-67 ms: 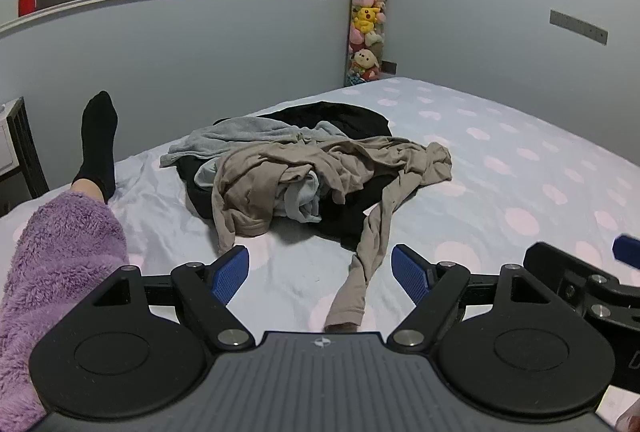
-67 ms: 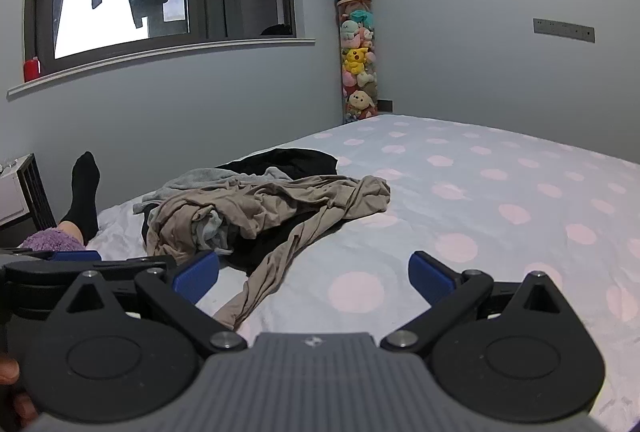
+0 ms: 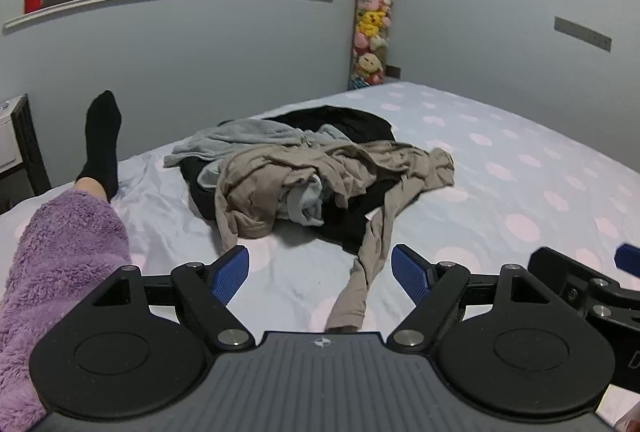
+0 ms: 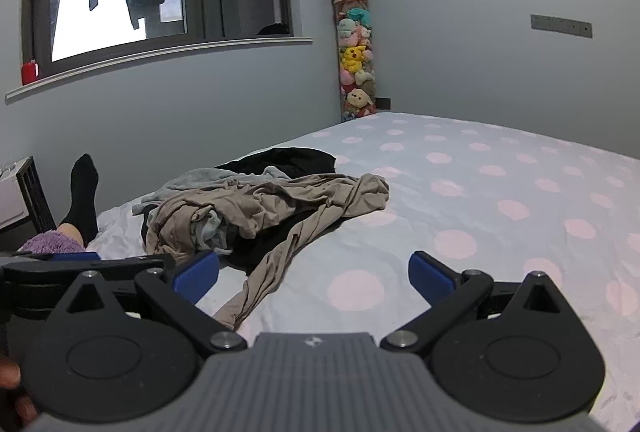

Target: Fold clothes

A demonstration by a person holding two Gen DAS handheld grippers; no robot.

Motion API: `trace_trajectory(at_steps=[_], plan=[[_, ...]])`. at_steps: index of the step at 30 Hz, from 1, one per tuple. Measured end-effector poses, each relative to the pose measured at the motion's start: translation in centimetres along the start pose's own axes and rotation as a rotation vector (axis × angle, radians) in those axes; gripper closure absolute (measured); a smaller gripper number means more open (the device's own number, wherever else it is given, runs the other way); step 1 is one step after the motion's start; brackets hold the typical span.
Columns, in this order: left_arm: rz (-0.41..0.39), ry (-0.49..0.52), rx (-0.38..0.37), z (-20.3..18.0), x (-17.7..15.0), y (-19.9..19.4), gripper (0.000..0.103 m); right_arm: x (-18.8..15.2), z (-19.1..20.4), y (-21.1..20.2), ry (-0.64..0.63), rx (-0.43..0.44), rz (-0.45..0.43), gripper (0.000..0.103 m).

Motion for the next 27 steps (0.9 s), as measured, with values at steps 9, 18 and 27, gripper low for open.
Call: trace_trajectory(at_steps=[9, 18, 27], plan=[[-0.056, -0.034, -0.049, 0.2, 1.0, -0.2, 0.025, 0.3, -0.6, -0.6, 0.037, 0.01, -0.014, 0.001], [-0.07, -0.053, -0.046, -0.2, 0.8, -0.9, 0.025, 0.1, -0.8, 0.0, 0.052, -0.024, 0.004, 0.001], [-0.092, -0.064, -0.06, -0.2, 1.0, -1.0, 0.025, -0.1, -0.9, 0.2, 0.05, -0.024, 0.013, 0.001]])
Point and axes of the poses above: each gripper's, at about its wrist camera, not at the fingertips, and y roughly the way its jaws point, z to its left, x to its top, the point moved 5 cm from there along y, roughly the way its jaws point, and after that the axes turned 2 degrees about y, right-handed, at the moved point
